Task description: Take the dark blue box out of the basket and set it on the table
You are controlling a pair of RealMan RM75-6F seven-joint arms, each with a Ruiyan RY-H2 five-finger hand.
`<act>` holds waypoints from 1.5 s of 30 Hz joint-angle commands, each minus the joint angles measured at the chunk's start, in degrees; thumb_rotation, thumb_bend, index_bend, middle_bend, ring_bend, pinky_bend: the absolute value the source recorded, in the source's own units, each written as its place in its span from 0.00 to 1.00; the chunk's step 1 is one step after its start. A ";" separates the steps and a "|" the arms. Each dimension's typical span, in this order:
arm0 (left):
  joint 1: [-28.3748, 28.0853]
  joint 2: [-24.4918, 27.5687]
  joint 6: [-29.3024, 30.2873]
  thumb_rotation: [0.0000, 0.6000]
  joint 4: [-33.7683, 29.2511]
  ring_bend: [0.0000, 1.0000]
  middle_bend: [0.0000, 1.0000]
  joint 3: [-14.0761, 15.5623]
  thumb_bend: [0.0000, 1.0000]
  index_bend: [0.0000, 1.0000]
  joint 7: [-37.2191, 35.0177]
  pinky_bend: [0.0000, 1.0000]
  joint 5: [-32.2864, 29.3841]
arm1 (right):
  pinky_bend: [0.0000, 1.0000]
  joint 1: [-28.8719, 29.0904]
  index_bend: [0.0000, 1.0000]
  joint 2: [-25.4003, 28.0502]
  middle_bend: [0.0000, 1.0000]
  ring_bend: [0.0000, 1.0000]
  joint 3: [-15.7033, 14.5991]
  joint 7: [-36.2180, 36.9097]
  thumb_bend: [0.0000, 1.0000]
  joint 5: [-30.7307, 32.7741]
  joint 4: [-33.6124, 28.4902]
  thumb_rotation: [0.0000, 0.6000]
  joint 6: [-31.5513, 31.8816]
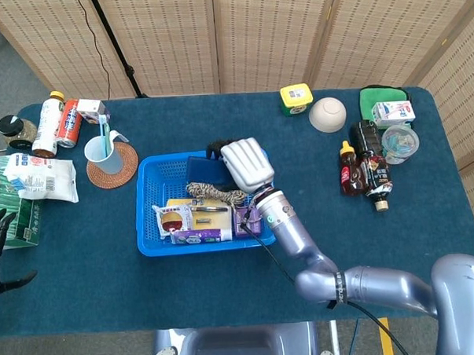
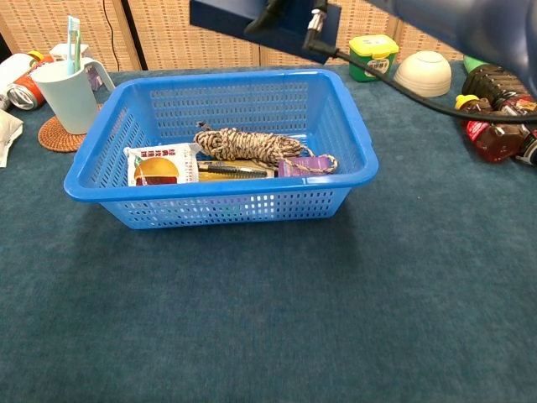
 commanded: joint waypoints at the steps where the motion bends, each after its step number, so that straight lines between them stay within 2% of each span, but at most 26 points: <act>1: 0.04 -0.01 0.04 1.00 0.01 0.00 0.00 0.04 0.02 0.00 0.03 0.00 0.04 | 0.59 -1.53 0.63 3.31 0.63 0.57 -0.26 -1.93 0.54 1.07 -0.21 1.00 0.91; 11: -0.08 -0.04 -0.26 1.00 -0.30 0.00 0.00 -0.02 0.02 0.00 0.45 0.00 -0.35 | 0.59 -7.14 0.63 11.06 0.63 0.57 -4.21 -2.78 0.54 6.88 0.86 1.00 -1.57; 16: 0.02 -0.02 -0.15 1.00 -0.46 0.00 0.00 -0.16 0.02 0.00 0.48 0.00 -0.78 | 0.59 -9.98 0.63 13.20 0.63 0.57 -7.02 -0.96 0.54 9.13 4.75 1.00 -4.50; 29: -0.39 -0.36 -0.89 1.00 -0.79 0.00 0.00 -0.34 0.02 0.00 1.82 0.00 -1.59 | 0.59 -11.75 0.63 10.62 0.63 0.57 -11.28 3.21 0.55 11.66 13.25 1.00 -12.95; 37: -0.45 -0.34 -1.00 1.00 -0.80 0.00 0.00 -0.42 0.02 0.00 1.83 0.00 -1.83 | 0.59 -10.90 0.63 9.38 0.63 0.57 -12.33 2.10 0.55 12.51 12.98 1.00 -14.60; 45: -0.48 -0.19 -1.09 1.00 -0.60 0.00 0.00 -0.43 0.02 0.00 1.36 0.00 -1.82 | 0.59 -9.43 0.63 10.12 0.63 0.57 -14.07 -1.57 0.55 17.67 10.21 1.00 -16.59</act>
